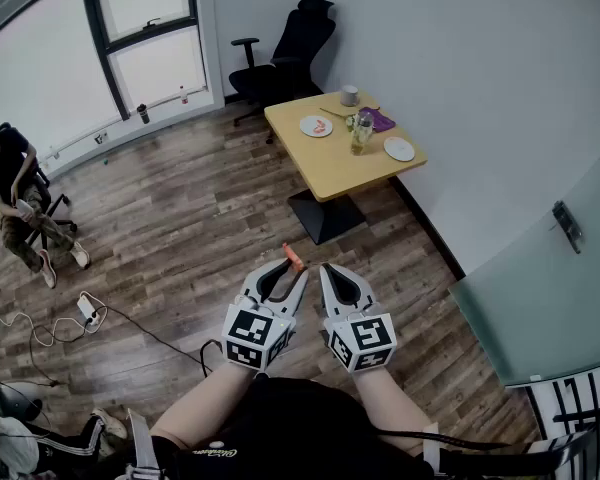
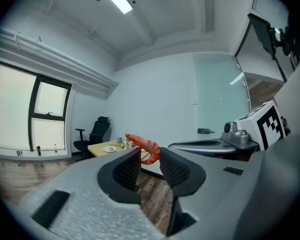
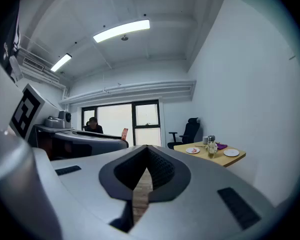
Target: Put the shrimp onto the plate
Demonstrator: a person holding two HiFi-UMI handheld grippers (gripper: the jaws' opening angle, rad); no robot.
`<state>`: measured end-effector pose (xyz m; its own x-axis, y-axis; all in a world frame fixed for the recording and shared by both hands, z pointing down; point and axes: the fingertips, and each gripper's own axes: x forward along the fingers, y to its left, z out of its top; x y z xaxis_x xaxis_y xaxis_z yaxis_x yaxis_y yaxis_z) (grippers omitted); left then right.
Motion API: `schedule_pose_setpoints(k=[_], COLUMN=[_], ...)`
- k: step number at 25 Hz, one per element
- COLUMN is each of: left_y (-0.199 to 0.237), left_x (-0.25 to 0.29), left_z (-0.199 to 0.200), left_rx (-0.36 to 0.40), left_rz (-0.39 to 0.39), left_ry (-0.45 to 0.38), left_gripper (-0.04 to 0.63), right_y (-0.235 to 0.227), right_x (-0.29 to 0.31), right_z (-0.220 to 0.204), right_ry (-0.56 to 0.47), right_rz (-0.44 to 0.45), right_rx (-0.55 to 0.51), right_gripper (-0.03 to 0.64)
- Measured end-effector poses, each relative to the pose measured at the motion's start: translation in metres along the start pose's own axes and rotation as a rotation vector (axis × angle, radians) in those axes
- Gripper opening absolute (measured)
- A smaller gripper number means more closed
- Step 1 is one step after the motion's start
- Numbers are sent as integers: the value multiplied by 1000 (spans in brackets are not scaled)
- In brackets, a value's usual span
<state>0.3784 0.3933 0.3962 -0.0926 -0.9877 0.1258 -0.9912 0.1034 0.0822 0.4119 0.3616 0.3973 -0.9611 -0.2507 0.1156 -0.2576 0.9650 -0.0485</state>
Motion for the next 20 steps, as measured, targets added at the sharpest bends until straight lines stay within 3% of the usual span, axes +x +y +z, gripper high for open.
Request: schedule_pose_setpoints(k=[10,20], left_y=[9,25], left_x=[-8,-13], left_z=[-1,-6], left_rx=[-13,-28], left_rz=[-1,-1], left_ry=[-3,-6], left_gripper=[120,120], right_y=[11,15], right_x=[7,12], right_z=[-2,0], right_ry=[7,-25], right_rz=[0,-12], right_rx=[-3,60], right_gripper=[2,2])
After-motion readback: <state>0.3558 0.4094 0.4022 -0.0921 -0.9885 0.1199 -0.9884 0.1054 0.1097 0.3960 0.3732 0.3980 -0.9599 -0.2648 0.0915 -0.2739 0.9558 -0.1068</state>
